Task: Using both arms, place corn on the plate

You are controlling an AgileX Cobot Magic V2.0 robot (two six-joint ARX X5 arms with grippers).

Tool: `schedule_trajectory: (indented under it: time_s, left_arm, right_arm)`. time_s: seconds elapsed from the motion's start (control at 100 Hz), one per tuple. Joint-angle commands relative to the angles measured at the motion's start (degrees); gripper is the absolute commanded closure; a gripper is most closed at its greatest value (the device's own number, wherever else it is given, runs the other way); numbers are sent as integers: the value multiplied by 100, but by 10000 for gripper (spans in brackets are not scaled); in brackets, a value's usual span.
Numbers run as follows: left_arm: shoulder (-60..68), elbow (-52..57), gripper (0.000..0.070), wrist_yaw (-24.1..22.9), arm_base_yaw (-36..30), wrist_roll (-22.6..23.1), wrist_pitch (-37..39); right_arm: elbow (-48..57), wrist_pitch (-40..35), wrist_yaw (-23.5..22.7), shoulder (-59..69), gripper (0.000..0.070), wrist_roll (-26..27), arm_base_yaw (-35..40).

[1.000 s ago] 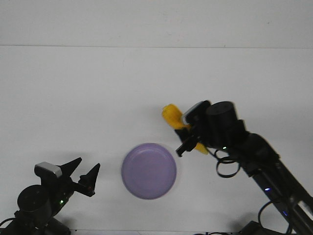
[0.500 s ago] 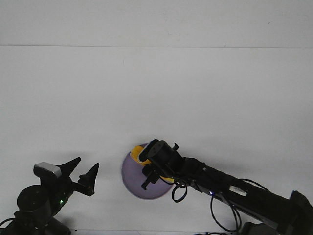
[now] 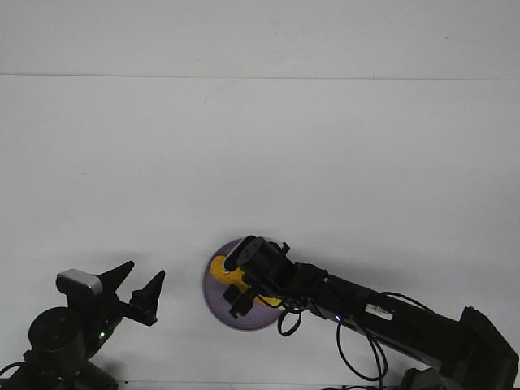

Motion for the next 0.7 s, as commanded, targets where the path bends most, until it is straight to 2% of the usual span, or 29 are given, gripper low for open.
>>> schedule_trajectory:
  time_s: [0.0,0.23,0.45,0.69]
  left_arm:
    - [28,50,198,-24,-26,37,44]
    - [28,50,198,-33,-26,44,66]
    - [24,50,198,-35,-26,160,131]
    - [24,50,206,-35,-26,210,181]
  right_arm:
    - [114,28,76,-280,165,-70,46]
    - [136,-96,817,-2074,165,-492,-236]
    - [81,-748,1768,-3851,166,-656,-525]
    - [-881,-1003,1963,-5320,168,-568,-544]
